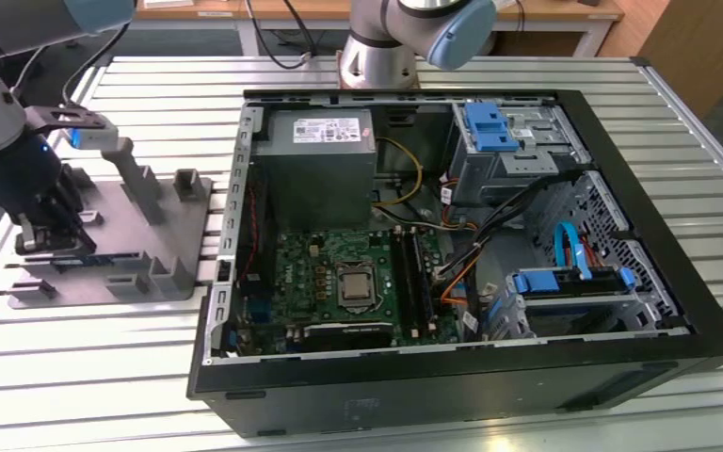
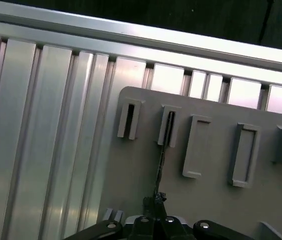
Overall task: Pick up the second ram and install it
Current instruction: 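Pick up the second ram and move it above second insertion slot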
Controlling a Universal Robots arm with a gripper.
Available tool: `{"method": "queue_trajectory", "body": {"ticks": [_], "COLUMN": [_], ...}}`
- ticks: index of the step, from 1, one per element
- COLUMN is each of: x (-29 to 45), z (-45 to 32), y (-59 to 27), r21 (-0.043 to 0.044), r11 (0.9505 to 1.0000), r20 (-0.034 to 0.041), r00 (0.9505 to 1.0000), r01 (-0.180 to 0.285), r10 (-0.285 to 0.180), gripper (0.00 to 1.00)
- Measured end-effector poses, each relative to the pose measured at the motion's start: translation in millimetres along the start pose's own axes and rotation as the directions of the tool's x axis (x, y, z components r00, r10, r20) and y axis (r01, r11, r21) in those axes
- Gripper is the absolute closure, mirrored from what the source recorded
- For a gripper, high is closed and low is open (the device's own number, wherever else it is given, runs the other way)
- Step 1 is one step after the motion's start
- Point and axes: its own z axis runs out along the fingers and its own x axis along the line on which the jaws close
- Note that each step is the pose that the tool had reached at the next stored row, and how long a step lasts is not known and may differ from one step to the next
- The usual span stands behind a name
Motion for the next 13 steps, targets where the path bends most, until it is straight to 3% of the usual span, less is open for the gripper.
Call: {"method": "queue_trajectory", "body": {"ticks": [4,9,13], "x": [0.0,-0.1,-0.1], "z": [0.7,1.5,1.5], "y": [0.0,0.1,0.0], "r21": [-0.0021,-0.0043,-0.0046], "r11": [0.9975,0.9885,0.9875], "r20": [-0.0011,-0.0024,-0.0025], "r00": [0.9975,0.9885,0.9875], "r01": [-0.071,-0.151,-0.158], "r10": [0.071,0.151,0.158], "gripper": [0.90,0.90,0.90]}}
